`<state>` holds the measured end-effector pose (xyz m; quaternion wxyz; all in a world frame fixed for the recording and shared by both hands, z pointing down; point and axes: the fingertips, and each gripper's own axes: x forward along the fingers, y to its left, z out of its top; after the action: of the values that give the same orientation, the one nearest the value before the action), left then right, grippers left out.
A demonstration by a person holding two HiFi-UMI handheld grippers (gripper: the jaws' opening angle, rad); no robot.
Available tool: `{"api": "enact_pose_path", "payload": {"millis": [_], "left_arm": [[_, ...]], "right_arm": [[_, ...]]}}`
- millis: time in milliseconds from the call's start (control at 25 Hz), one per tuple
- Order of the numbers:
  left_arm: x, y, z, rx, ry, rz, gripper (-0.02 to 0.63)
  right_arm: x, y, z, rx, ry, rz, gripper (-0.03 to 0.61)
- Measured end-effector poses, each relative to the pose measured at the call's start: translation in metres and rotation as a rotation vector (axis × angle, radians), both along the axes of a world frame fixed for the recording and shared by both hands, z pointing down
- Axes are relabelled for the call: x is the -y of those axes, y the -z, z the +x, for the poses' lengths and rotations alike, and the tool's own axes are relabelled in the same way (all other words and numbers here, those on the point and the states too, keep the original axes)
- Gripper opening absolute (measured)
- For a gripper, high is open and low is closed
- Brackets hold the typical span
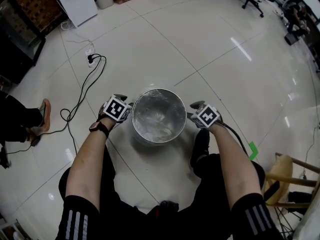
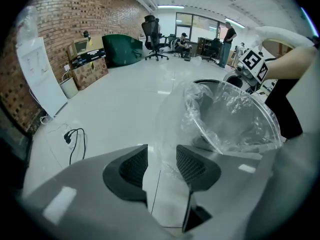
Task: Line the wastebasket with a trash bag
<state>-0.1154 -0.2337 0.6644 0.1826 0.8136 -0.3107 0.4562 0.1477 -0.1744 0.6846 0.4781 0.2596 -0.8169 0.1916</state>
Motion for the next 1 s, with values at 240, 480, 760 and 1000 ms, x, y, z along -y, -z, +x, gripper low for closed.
{"api": "enact_pose_path", "payload": {"millis": [240, 480, 760, 1000], "left_arm": [[0.009, 0.03, -0.017, 0.066, -0.021, 0.107, 0.183], [-0.004, 0.099, -0.027, 0.07, -0.029, 0.18, 0.187], [-0.048, 0.176, 0.002, 0.049, -0.134, 0.239, 0.187], [-0.095, 0.228, 0.037, -0.072, -0.185, 0.32, 0.187]], "right_arm": [[0.016, 0.019, 0.032, -0.155, -0.04, 0.077, 0.201], [0.029, 0.094, 0.027, -0.067, -0.095, 0.159, 0.201], [0.015, 0.206, -0.033, 0.138, -0.107, 0.263, 0.101], [-0.023, 0.27, -0.072, 0.436, -0.187, 0.262, 0.008]]}}
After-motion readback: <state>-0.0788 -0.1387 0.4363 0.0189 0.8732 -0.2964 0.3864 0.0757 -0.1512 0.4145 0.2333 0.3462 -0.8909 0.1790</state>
